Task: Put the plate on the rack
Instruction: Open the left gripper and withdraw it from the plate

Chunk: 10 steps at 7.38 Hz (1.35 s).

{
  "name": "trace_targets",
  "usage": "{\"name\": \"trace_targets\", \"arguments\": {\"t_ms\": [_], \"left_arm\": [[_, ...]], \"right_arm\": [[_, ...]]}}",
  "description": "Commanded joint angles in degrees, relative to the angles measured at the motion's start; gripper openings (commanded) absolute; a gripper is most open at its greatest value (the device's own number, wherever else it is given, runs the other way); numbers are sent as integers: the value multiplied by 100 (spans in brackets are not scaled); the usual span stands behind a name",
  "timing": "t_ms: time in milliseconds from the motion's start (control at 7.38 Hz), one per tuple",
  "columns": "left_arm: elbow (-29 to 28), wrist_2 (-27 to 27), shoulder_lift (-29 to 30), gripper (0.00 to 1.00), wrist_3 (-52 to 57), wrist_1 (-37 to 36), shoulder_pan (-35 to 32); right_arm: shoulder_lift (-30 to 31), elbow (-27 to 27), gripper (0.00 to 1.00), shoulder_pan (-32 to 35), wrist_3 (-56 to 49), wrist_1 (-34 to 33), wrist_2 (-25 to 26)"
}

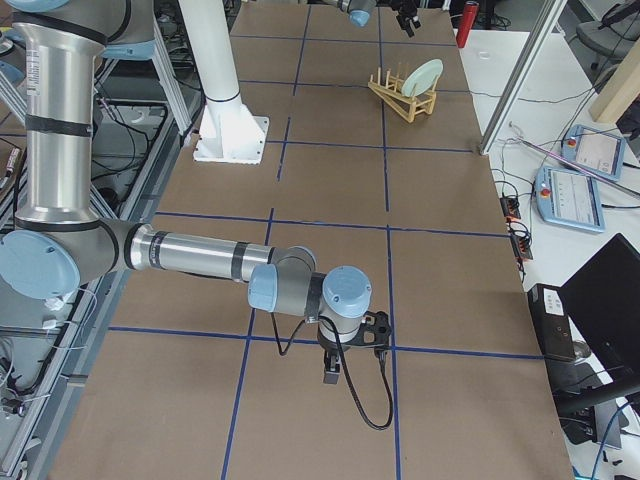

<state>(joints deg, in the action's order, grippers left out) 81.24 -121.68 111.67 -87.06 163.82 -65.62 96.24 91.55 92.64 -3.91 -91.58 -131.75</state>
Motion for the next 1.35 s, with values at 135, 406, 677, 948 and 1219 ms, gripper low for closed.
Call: {"name": "trace_targets", "arguments": {"t_ms": [135, 406, 677, 948, 1219], "left_arm": [[707, -770, -1126, 100, 4317, -2610, -891], [935, -752, -1479, 100, 6674, -4585, -1319], [1121, -804, -1463, 100, 7909, -6470, -1418], [1166, -849, -1655, 100, 8527, -6819, -1777], [1166, -1189, -1910, 100, 9187, -6794, -2235]], "right_arm": [[0, 4, 100, -1, -5, 0, 0], [0, 4, 100, -1, -5, 0, 0], [0, 4, 100, -1, 4, 0, 0], [0, 4, 100, -1, -5, 0, 0], [0, -5, 100, -1, -5, 0, 0]]}}
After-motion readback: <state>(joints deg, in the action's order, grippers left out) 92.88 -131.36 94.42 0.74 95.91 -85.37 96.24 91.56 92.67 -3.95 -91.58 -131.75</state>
